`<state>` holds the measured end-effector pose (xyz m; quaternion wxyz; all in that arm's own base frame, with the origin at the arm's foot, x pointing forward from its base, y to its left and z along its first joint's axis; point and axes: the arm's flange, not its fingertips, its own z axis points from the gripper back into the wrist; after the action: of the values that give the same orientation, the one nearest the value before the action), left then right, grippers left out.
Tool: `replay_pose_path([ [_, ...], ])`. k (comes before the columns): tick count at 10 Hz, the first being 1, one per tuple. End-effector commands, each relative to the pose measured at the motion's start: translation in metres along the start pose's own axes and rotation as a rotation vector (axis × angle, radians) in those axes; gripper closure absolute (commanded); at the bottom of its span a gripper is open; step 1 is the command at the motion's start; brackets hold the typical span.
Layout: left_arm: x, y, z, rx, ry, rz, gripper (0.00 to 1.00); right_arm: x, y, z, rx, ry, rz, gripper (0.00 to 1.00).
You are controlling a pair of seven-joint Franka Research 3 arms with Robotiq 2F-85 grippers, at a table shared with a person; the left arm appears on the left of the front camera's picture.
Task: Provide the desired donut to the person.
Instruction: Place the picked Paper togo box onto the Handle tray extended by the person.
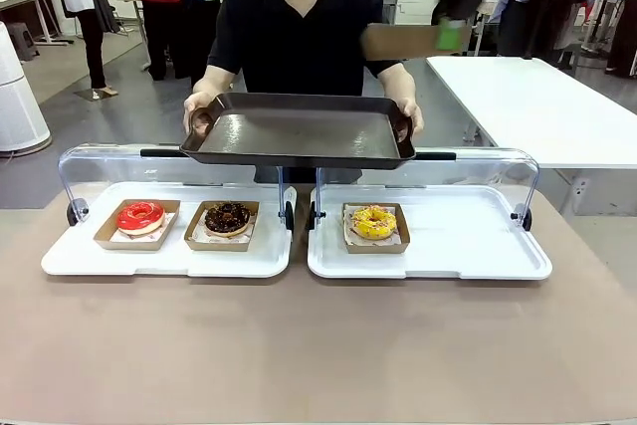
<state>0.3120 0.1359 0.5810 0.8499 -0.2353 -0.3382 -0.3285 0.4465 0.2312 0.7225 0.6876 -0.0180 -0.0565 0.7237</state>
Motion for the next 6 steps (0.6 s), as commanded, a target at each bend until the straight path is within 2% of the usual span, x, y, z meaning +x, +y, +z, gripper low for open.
replay_pose_path([
  [1,0.000,-0.001,0.001,-0.003,-0.007,-0.001,0.00,0.036,-0.033,-0.021,-0.034,-0.024,-0.028,0.98],
  [3,0.000,-0.001,0.001,-0.003,-0.007,-0.001,0.00,0.070,-0.052,-0.052,-0.053,-0.038,-0.027,0.98],
  [6,0.000,-0.001,0.001,-0.003,-0.007,-0.001,0.00,0.088,-0.064,-0.102,-0.104,-0.013,-0.063,0.98],
])
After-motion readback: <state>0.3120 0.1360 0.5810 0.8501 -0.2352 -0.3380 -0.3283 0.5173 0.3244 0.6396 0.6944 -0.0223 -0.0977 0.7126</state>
